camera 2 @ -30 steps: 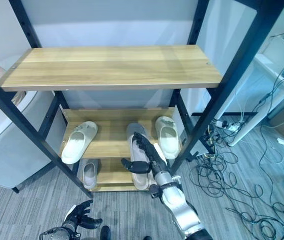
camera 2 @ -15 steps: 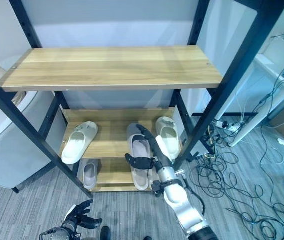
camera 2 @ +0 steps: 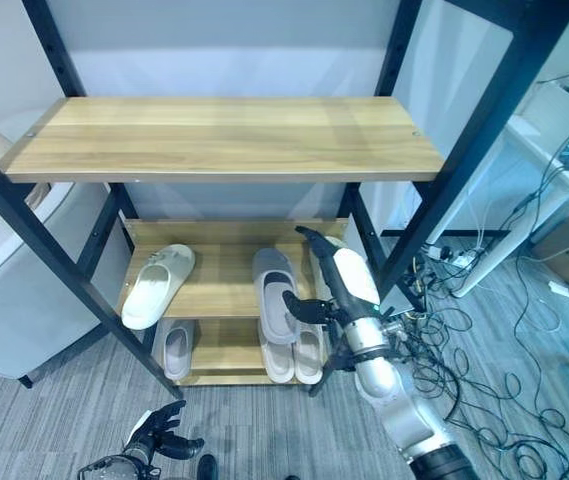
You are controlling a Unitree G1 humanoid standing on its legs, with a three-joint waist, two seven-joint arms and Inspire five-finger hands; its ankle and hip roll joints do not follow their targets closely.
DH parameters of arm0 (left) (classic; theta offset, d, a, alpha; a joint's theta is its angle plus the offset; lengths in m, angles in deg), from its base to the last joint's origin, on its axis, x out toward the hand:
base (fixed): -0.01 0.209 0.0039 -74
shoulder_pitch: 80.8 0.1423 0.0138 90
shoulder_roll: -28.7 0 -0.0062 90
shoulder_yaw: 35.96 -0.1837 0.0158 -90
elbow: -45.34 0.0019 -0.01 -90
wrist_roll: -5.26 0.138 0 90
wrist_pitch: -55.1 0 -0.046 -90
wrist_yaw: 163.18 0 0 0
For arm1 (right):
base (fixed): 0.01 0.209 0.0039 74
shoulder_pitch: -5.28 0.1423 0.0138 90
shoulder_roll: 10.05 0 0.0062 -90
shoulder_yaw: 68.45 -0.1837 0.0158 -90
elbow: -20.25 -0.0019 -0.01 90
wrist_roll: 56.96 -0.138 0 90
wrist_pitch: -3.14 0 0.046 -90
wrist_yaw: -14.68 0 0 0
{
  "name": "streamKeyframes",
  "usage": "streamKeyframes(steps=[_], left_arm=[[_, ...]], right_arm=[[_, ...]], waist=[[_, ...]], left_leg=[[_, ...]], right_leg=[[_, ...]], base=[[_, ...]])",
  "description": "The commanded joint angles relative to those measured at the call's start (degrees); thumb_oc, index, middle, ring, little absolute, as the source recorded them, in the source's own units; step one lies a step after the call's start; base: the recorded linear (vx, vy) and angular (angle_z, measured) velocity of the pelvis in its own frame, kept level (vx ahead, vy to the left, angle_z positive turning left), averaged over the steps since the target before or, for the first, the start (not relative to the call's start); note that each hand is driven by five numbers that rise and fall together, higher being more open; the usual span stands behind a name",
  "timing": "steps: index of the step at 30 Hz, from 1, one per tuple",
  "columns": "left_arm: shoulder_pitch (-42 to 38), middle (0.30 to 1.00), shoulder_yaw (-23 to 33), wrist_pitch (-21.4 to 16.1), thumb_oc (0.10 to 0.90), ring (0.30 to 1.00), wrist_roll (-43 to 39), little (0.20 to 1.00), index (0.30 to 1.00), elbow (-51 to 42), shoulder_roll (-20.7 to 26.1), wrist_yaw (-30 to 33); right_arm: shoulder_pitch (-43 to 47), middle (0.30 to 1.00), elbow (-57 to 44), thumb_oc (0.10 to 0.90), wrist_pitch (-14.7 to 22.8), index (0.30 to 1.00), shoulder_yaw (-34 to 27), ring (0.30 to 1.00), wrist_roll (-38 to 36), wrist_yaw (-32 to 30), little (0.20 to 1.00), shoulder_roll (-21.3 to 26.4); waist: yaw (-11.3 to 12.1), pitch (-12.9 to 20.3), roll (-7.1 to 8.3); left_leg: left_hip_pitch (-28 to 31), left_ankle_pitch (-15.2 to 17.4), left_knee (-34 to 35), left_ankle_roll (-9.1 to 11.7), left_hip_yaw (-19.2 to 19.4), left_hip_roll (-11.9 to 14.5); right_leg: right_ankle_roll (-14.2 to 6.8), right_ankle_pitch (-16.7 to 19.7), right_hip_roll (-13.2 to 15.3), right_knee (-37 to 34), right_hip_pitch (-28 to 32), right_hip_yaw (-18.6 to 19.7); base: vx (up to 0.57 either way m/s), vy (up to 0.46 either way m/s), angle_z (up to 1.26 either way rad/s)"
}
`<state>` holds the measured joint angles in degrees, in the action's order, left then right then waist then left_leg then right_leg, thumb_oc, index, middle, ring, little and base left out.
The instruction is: Arrange the slippers neatly on the shoe rack.
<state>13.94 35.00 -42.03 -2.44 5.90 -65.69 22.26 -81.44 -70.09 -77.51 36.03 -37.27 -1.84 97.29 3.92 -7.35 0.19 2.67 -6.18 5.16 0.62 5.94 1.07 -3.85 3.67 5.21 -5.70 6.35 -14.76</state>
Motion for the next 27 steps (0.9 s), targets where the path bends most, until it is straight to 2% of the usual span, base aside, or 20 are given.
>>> streamKeyframes(steps=[1, 13, 27], left_arm=[[-0.88, 0.9, -2.63, -2.21, 0.8, 0.9, 1.89, 0.9, 0.9, 0.31, 0.03, -0.73], [-1.29, 0.9, -3.45, -2.3, 0.8, 0.9, 1.51, 0.9, 0.9, 0.22, 0.91, -0.93], [-2.1, 0.9, -4.04, -2.56, 0.8, 0.9, 0.18, 0.9, 0.9, -0.51, 1.85, -0.27]], right_arm=[[9.92, 0.9, 0.21, 0.8, 2.32, 0.9, -2.98, 0.9, 1.29, -4.13, 0.9, 3.69], [18.15, 0.9, 9.21, 0.8, -0.51, 0.9, -0.2, 0.9, 3.67, -7.2, 0.9, 7.33], [26.66, 0.9, 18.91, 0.8, -1.9, 0.9, 5.51, 0.9, 3.77, -8.61, 0.9, 5.32]], waist=[[1.37, 1.24, -0.39], [2.92, -1.08, -0.22], [5.34, -2.57, 0.8]], left_leg=[[-0.28, 7.06, -0.16, 1.44, -5.42, -0.22], [-4.02, 5.85, -0.16, 1.47, -6.71, -0.7], [-5.91, 5.38, -0.16, 1.35, -8.14, -0.92]], right_leg=[[-3.07, -5.77, -0.68, 0.7, 0.68, 1.21], [-3.1, -5.33, -0.51, 0.7, -2.46, 0.51], [-3.13, -5.18, -0.45, 0.7, -3.8, -0.38]], base=[[0.0, 0.0, 0.0], [0.0, 0.001, 0.02], [0.0, 0.004, 0.05]])
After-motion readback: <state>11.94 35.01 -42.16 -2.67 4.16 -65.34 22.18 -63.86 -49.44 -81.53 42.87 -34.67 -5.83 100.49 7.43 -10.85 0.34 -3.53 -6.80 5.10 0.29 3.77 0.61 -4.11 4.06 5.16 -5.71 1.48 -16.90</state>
